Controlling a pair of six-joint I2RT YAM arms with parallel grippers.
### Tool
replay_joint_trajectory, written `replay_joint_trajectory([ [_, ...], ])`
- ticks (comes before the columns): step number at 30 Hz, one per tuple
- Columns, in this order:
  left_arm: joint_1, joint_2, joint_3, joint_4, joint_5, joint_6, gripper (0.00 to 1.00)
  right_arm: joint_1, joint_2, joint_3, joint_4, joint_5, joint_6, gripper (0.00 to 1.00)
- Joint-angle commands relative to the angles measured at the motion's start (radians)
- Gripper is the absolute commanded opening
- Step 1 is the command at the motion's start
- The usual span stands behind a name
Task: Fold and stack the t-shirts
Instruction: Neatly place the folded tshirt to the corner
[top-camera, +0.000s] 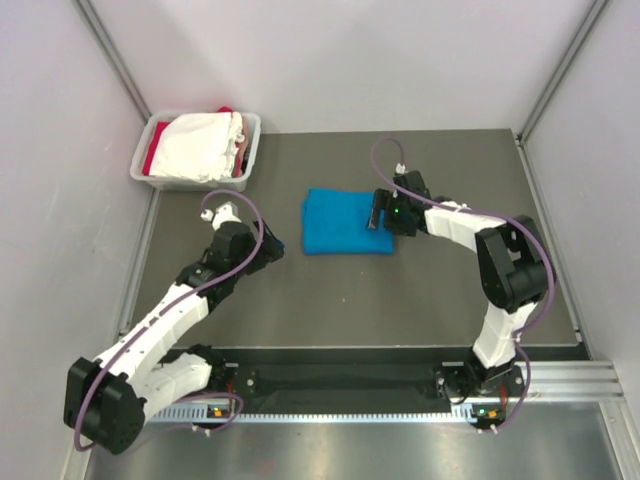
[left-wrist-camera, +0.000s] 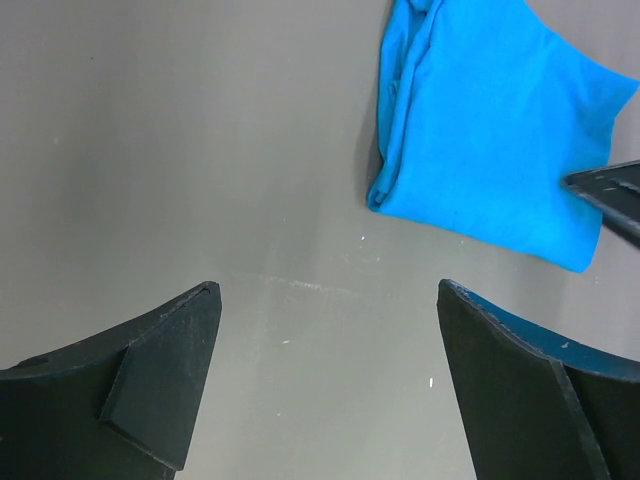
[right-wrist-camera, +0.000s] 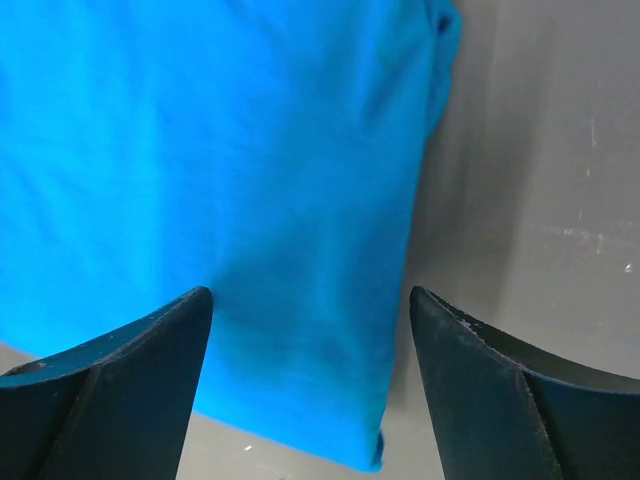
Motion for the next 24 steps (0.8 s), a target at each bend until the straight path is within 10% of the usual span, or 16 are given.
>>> replay_joint_trajectory([
  [1,0.009,-0.034,0.017,0.027,0.009,-0.006,0.93,-0.011,0.014,0.026,0.013,0.034,0.026,0.81],
  [17,0.009,-0.144,0.010,-0.010,-0.026,-0.065,0.91,-0.020,0.100,0.022,0.074,-0.014,0.036,0.74],
  [24,0.009,-0.149,0.027,-0.039,-0.035,-0.051,0.91,-0.031,0.139,0.060,0.022,0.038,0.004,0.14],
])
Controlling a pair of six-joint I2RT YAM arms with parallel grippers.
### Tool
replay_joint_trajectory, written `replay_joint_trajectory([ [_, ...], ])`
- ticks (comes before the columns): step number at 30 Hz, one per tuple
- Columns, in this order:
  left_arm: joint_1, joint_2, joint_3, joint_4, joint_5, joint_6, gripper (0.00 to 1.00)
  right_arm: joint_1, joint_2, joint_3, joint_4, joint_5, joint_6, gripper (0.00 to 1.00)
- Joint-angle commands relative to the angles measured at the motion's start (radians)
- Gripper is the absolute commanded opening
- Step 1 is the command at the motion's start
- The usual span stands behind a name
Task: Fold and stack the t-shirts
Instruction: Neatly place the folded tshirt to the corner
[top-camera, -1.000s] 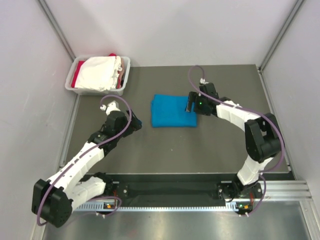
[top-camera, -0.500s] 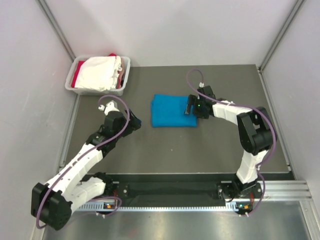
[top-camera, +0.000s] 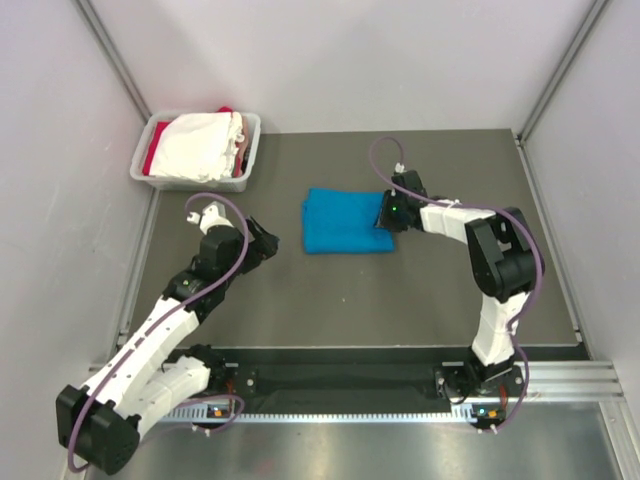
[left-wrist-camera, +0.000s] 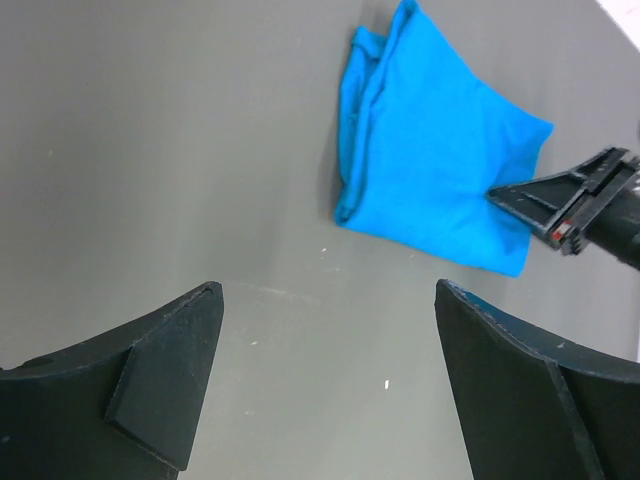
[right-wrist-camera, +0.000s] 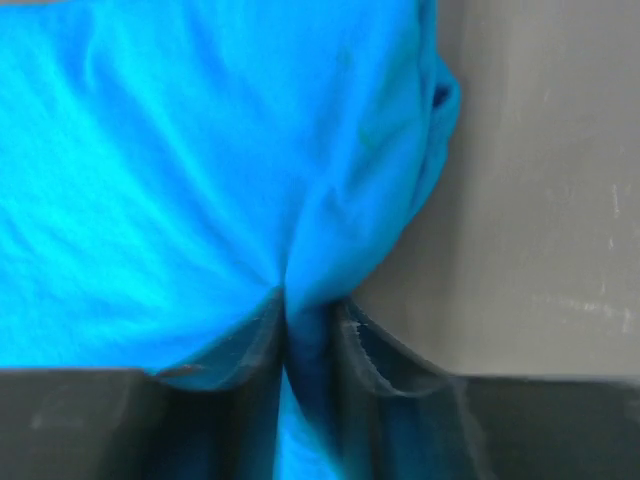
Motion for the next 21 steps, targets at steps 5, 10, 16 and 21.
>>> replay_joint_trajectory([
  [5,0.006,-0.044,0.027,-0.016,-0.015,0.022,0.91,-0.079,-0.007,0.069,-0.098,0.062,-0.115,0.00],
  [10,0.006,-0.041,0.047,-0.016,-0.029,0.053,0.91,-0.156,0.021,0.185,-0.132,0.036,-0.198,0.00],
  [16,0.011,-0.016,0.081,-0.037,-0.055,0.099,0.93,-0.303,0.157,0.426,-0.186,-0.062,-0.273,0.00],
  [21,0.017,-0.009,0.095,-0.065,-0.089,0.114,0.93,-0.412,0.312,0.701,-0.327,-0.034,-0.379,0.00],
])
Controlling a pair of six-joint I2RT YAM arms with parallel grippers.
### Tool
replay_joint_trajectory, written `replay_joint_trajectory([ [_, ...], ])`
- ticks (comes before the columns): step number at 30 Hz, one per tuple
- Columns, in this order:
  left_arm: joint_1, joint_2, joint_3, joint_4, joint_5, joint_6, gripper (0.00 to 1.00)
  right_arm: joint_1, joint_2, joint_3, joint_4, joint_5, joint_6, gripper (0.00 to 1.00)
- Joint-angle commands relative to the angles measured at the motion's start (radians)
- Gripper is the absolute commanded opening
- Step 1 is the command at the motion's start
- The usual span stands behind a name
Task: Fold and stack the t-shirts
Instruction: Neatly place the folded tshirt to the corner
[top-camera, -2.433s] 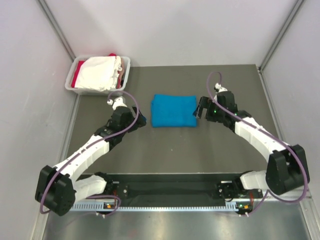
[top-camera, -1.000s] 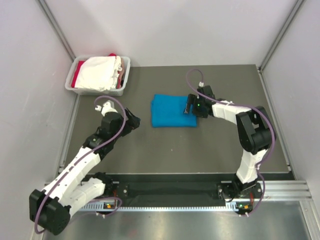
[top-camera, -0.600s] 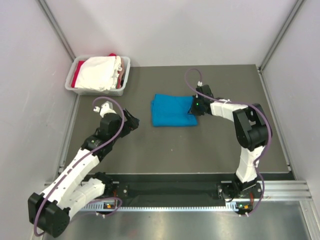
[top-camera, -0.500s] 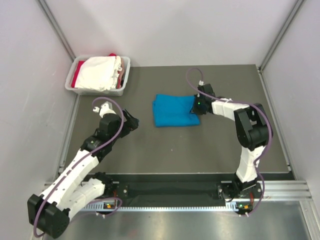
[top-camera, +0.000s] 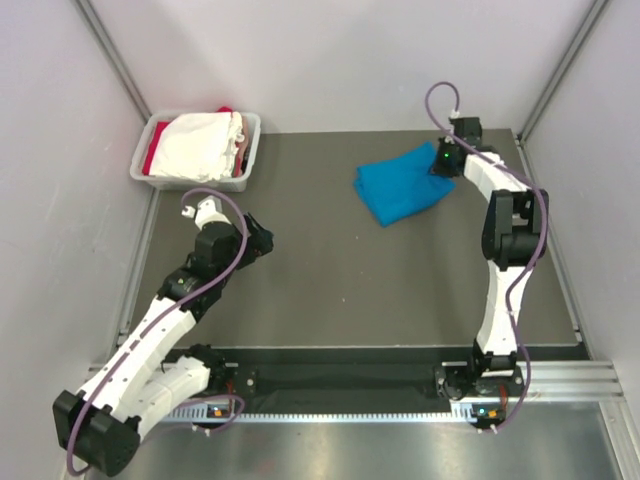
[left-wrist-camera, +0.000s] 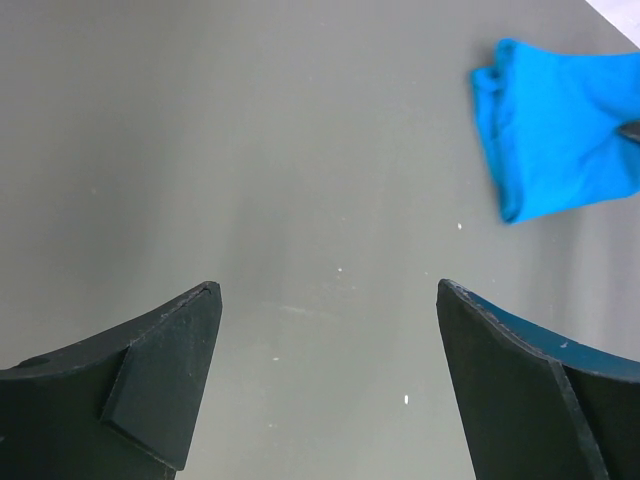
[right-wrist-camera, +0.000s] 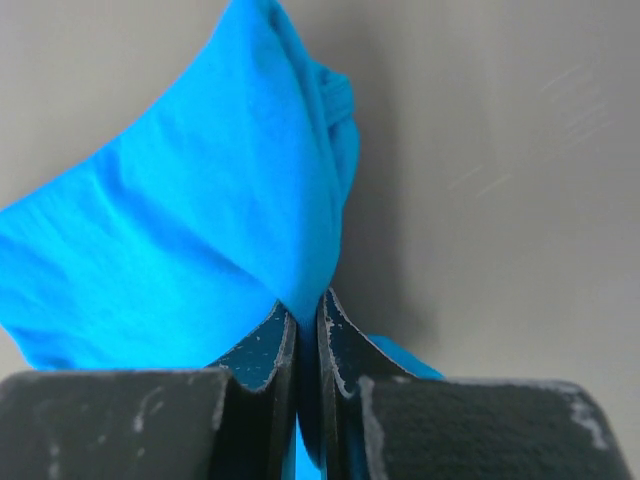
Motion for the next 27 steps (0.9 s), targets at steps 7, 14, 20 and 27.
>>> replay_joint_trajectory([
  [7,0.016,0.036,0.103,-0.060,-0.098,0.066,0.93,-0.230,0.168,0.322,-0.068,-0.013,-0.188,0.00],
  [14,0.018,0.136,0.207,-0.051,-0.158,0.158,0.93,-0.280,0.272,0.442,0.010,0.051,-0.258,0.00],
  [20,0.024,0.230,0.281,-0.060,-0.201,0.183,0.93,-0.366,0.361,0.571,0.038,0.065,-0.108,0.00],
  [27,0.036,0.277,0.276,-0.010,-0.193,0.172,0.93,-0.394,0.364,0.561,0.156,0.097,-0.057,0.00],
])
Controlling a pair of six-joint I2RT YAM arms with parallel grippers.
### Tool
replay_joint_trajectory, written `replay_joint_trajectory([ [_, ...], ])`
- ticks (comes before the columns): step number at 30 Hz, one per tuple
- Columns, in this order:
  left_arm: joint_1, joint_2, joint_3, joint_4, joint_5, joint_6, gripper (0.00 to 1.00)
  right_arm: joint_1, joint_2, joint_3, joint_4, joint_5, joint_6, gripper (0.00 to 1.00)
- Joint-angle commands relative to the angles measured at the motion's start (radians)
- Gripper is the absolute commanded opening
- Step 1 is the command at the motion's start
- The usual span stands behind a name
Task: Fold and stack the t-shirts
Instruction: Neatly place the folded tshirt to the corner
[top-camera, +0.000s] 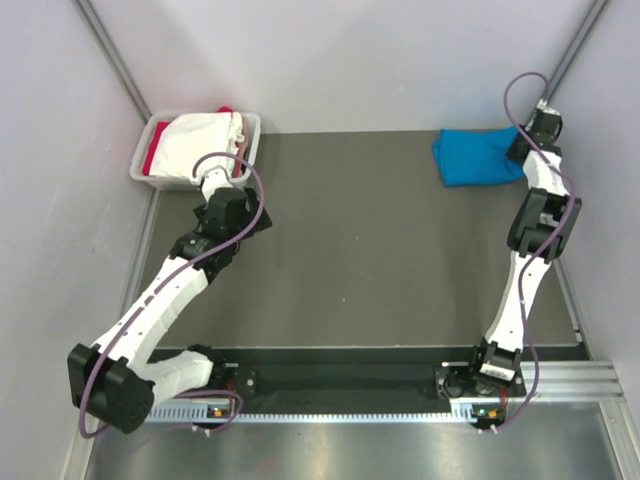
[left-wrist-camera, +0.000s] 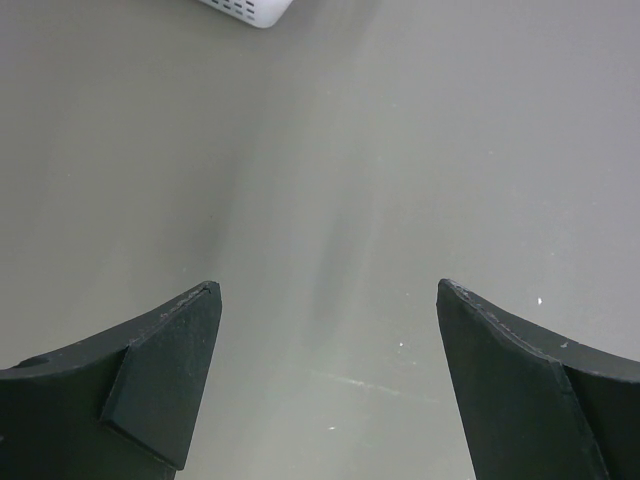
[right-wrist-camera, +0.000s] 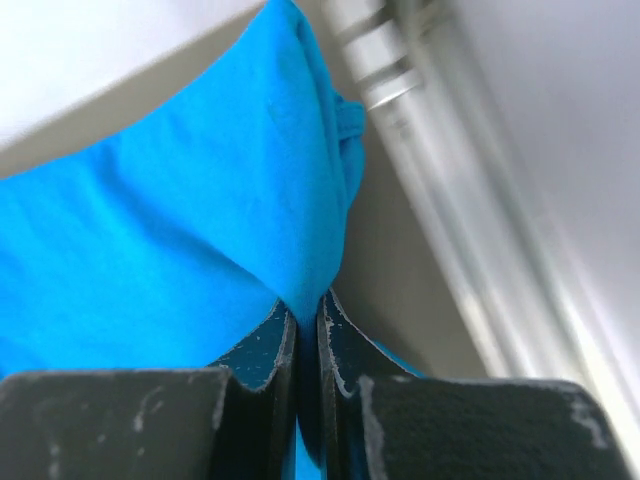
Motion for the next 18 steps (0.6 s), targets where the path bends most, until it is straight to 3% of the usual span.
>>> replay_joint_trajectory([
  [1,0.014,0.021,0.028,0.063,-0.013,0.012,0.93,-0.017,-0.007,0.048,0.151,0.069,0.059,0.00],
  [10,0.020,0.044,0.026,0.075,0.012,0.021,0.93,-0.014,0.007,0.056,0.183,-0.031,0.014,0.00],
  [14,0.023,0.029,0.032,0.071,0.029,0.027,0.93,-0.012,-0.022,0.077,0.114,0.017,-0.021,0.65],
  [18,0.025,-0.003,0.043,0.054,0.044,0.037,0.93,-0.012,-0.123,0.068,0.074,0.035,-0.059,0.87],
])
